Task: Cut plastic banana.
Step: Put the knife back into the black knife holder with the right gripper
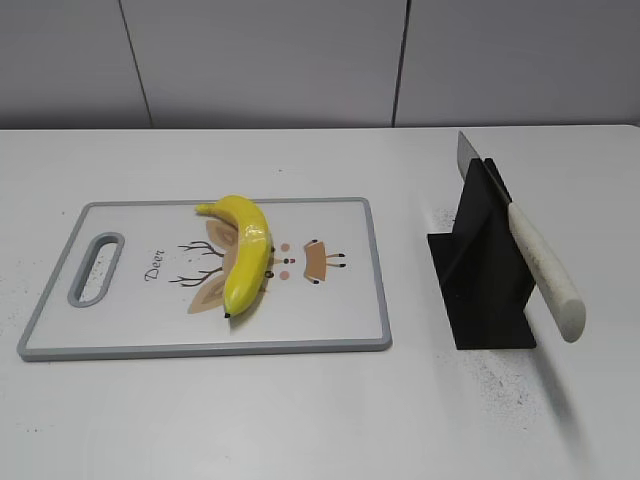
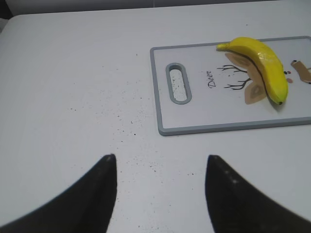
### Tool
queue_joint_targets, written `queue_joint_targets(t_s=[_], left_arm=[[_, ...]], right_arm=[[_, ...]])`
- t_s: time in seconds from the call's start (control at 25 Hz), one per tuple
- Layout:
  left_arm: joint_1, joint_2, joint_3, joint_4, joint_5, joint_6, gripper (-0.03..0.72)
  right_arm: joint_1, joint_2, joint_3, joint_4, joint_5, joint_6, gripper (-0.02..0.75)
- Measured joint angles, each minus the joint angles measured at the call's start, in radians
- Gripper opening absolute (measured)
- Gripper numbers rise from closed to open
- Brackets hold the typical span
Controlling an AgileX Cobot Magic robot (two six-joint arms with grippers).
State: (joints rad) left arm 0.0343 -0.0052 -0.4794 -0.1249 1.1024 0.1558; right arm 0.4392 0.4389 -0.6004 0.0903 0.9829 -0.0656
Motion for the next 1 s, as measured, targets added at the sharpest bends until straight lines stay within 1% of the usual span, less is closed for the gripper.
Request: queue_joint_targets(t_s=[0.2,0.76,0.88,1.0], left_arm=[[0.0,0.0,0.0,0.0,0.0,0.0,0.553],[0.0,0.0,0.0,0.0,0.0,0.0,0.553],[0.0,0.003,0.0,-0.003,0.0,0.0,0.553],[0.0,0.006,0.0,-0.003,0.0,0.0,0.553]], right_arm=[[0.0,-0.154,0.089,-0.001,0.05,-0.002,0.592],[-0.003,-0.432,0.094,-0.003,0.058,-0.002,0.589],[-0.042,-0.445,0.096,-0.003,0.058,-0.002,0.589],[-0.13,-0.445,0.097,-0.003,0.058,-0.002,0.589]])
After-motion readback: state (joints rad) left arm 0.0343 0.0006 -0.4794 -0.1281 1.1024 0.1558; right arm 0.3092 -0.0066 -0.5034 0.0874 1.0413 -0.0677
